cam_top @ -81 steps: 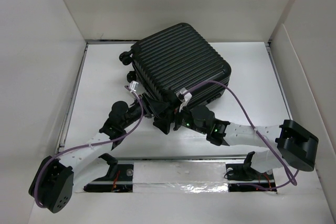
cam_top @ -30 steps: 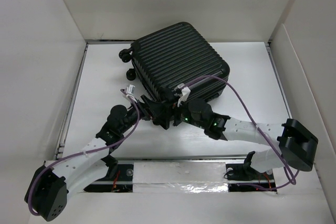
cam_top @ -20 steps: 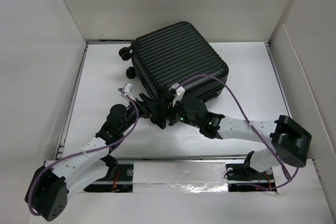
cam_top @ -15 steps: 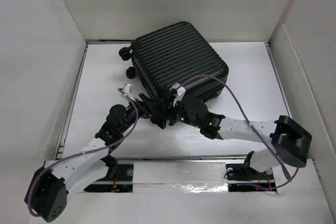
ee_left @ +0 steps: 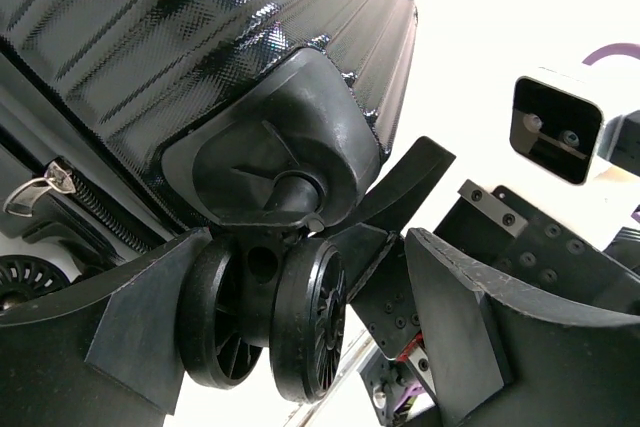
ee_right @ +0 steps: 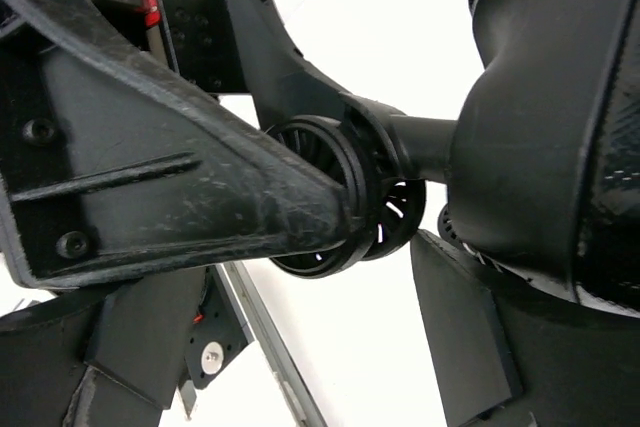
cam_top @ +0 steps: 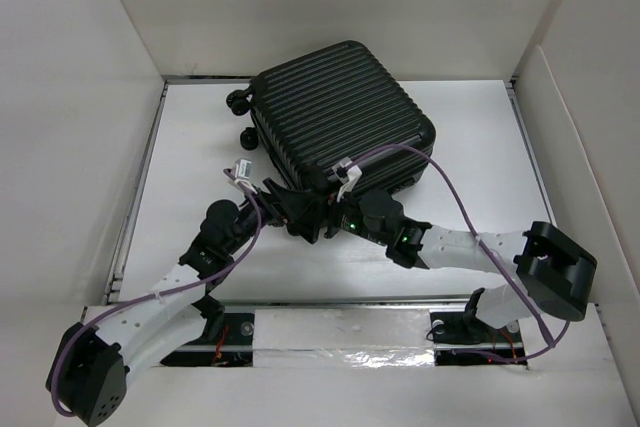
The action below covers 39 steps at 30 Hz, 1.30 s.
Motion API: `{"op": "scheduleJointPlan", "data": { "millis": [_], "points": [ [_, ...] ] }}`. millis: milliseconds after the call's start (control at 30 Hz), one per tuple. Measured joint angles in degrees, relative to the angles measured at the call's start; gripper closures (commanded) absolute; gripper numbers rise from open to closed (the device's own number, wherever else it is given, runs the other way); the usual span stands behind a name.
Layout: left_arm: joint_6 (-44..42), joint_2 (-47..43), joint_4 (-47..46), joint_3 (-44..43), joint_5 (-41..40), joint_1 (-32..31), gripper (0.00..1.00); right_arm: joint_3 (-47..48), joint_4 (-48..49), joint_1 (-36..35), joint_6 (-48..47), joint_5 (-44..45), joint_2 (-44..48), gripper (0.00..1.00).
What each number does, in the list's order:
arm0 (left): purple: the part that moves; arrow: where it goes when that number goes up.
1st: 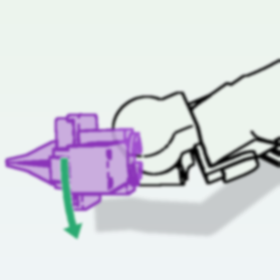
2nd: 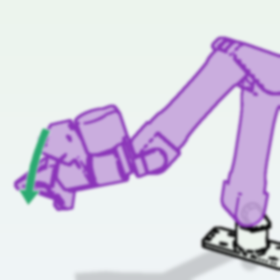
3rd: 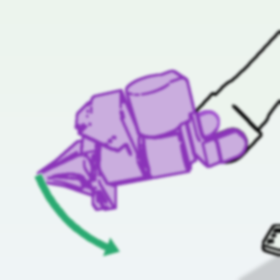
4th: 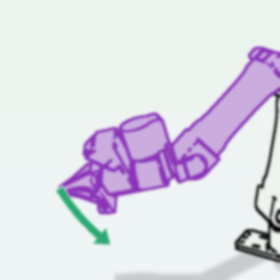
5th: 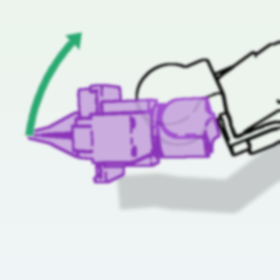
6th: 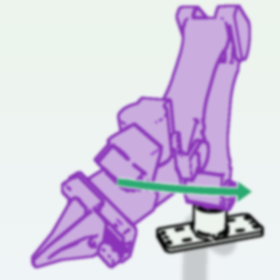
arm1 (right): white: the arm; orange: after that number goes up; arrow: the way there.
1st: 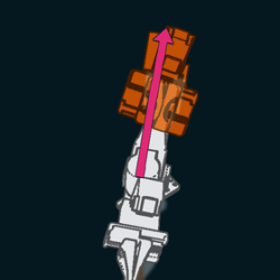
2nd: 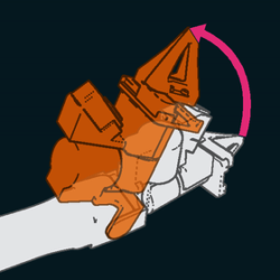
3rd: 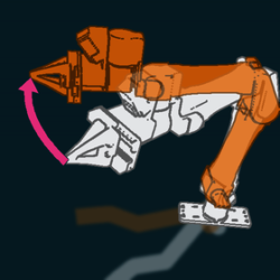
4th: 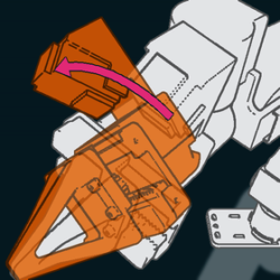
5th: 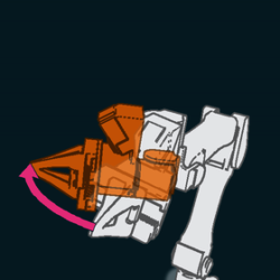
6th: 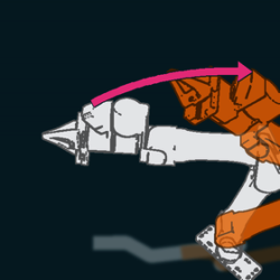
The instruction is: Pack the luggage
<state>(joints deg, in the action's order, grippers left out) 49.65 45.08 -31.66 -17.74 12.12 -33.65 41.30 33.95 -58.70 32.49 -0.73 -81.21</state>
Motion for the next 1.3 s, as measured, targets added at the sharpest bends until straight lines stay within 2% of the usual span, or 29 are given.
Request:
{"op": "scheduleJointPlan", "data": {
  "millis": [33, 200, 300, 400, 633, 767, 967, 1067, 1100, 1133, 1233, 1267, 1300],
  "points": [
    [0.1, -0.2, 0.2, 0.0, 0.0, 0.0, 0.26, 0.0, 0.0, 0.0, 0.2, 0.4, 0.0, 0.21],
    [0.3, -1.0, 0.8, 0.0, -0.2, 0.3, 0.26, 0.0, 0.1, 0.1, 0.8, 2.5, -0.3, 0.26],
    [-1.0, -1.5, 1.3, 0.2, -0.3, 0.3, 0.26, 0.0, 1.1, 0.1, 1.9, 2.8, -1.3, 0.58],
    [-2.6, -2.4, 3.2, 0.5, -1.6, 0.7, 0.25, 0.0, 3.3, 0.0, 3.2, 2.6, -2.1, 0.72],
    [-6.4, -10.8, 12.1, 0.4, -7.4, 0.3, 0.21, -0.3, 6.9, 0.5, 2.8, 4.7, -2.1, 0.8],
    [-8.2, -15.1, 18.6, 0.4, -8.0, -0.6, 0.21, -0.2, 11.2, 2.1, 2.2, 6.9, -0.9, 0.8],
    [-8.7, -15.7, 23.5, 0.4, -9.0, -0.4, 0.21, -0.1, 14.1, 2.8, 1.2, 7.9, 1.3, 0.8],
    [-8.7, -15.7, 24.4, 0.4, -9.6, -0.4, 0.25, 0.5, 12.6, 2.8, -0.3, 7.8, 1.7, 0.75],
    [-8.7, -16.0, 24.6, 0.4, -9.8, -0.4, 0.25, 1.2, 11.2, 2.8, -1.2, 7.6, 1.8, 0.71],
    [-8.7, -16.5, 25.0, 0.4, -10.1, -0.4, 0.24, 2.2, 9.3, 2.8, -2.3, 7.5, 1.9, 0.6],
    [-8.4, -19.4, 26.4, 0.6, -12.4, -0.4, 0.24, 7.4, -0.8, 2.7, -7.6, 8.1, 2.9, 0.35],
    [-8.3, -20.9, 26.8, 0.9, -13.5, -0.4, 0.26, 10.0, -4.7, 2.7, -9.3, 8.5, 3.0, 0.32],
    [-8.0, -22.7, 27.4, 1.4, -14.6, -0.4, 0.37, 12.9, -8.6, 2.7, -11.5, 9.1, 3.0, 0.3]
  ]
}}
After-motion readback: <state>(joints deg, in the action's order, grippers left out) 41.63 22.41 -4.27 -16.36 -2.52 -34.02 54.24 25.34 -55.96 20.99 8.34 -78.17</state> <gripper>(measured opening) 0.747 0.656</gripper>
